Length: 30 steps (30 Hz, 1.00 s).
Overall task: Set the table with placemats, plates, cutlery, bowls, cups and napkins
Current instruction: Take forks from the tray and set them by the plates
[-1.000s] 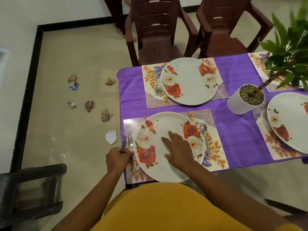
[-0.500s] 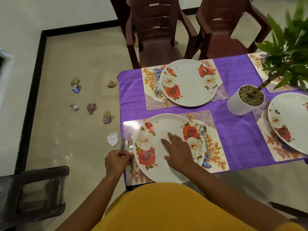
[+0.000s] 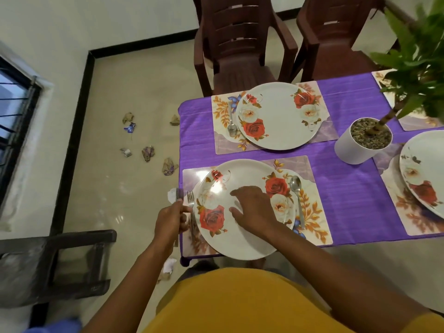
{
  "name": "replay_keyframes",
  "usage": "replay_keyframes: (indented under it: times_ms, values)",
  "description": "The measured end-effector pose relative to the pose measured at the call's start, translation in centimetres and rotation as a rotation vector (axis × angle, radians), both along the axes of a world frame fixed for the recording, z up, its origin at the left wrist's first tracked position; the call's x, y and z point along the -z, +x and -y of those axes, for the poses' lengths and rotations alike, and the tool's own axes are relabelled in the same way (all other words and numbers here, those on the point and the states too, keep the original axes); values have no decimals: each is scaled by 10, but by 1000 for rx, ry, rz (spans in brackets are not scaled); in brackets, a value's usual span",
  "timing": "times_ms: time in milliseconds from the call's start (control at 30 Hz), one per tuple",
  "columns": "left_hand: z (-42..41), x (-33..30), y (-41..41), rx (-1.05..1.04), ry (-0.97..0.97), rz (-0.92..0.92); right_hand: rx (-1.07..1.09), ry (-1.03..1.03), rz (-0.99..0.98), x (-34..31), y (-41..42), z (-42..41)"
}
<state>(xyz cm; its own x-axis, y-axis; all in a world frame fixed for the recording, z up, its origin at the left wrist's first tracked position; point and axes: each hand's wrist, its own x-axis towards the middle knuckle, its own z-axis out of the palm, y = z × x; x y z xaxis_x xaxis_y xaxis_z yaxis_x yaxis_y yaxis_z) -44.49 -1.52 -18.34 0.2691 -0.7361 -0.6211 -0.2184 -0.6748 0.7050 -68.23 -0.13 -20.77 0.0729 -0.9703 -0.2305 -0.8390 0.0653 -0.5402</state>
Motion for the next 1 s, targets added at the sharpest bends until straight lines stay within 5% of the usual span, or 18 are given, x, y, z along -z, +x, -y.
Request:
replay_keyframes:
  times_ms: [267,700,1000]
  values:
    - [2,-33,-44,205,49,-199,190,63,500,-35,14,1]
    - [-2,-38,-82,645,55,-393,646,86,744,-52,-11,-27]
    - [-7,-17,-110,599,41,-324,915,62,901,-64,-61,-57]
